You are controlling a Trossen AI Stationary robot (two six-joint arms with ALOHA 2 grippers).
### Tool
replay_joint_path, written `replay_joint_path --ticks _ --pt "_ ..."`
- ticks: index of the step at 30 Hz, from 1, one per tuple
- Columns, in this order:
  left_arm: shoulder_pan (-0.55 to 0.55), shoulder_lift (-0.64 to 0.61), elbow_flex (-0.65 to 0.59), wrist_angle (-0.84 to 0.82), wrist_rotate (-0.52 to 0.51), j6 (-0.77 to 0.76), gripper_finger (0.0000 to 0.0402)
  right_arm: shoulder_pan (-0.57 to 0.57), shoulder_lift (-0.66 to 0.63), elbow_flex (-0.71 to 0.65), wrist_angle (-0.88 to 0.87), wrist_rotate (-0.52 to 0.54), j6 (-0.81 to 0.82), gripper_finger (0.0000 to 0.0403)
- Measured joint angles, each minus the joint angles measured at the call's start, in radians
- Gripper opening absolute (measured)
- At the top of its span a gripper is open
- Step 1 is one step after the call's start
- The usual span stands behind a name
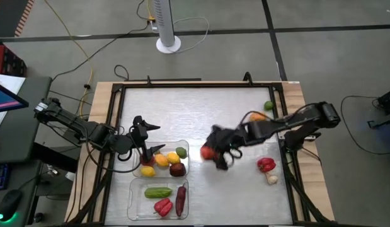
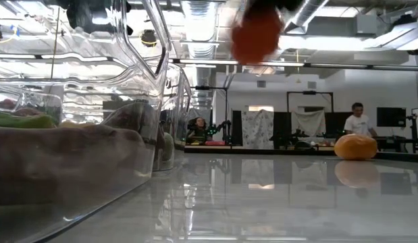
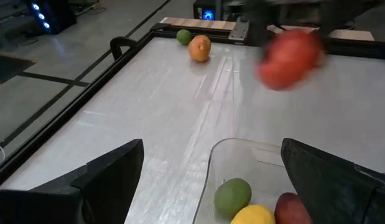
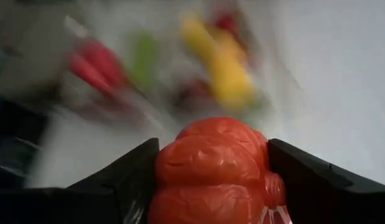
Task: Sort produce into baskets
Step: Put the orange pumpkin into the bottom transparent bin, then put the potato into the bottom transparent bin
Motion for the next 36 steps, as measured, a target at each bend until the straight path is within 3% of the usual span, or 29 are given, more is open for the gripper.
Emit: replay_joint_path --ticks 5,8,17,23,31,34,36 --pt "-0.019 -0.032 0.0 0.027 0.029 0.015 0.0368 0.114 0.084 0.002 0.409 -0.144 -0.098 0.0309" --pt "-0.044 -0.034 0.0 0.068 0.032 0.044 0.0368 0.151 0.157 0.064 0.471 -0.184 -0.162 0.0309" --pt "-0.087 -0.024 0.0 0.193 0.017 0.131 0.0368 0.168 0.4 0.321 0.399 -0.331 -0.32 0.031" --pt "-0.105 -0.024 0.0 0.194 -0.012 0.139 0.0368 0.155 0.506 0.438 0.351 -0.333 -0.368 0.0319" --pt "-0.109 -0.024 0.0 0.182 -0.014 0.134 0.0368 0.122 0.494 0.449 0.23 -0.327 -0.332 0.0391" --pt "-0.109 -0.024 0.0 0.177 -0.015 0.133 0.0368 0.121 0.456 0.45 0.141 -0.316 -0.302 0.0395" --pt "-0.109 -0.024 0.0 0.175 -0.02 0.124 0.0368 0.122 0.426 0.452 0.011 -0.237 -0.293 0.0388"
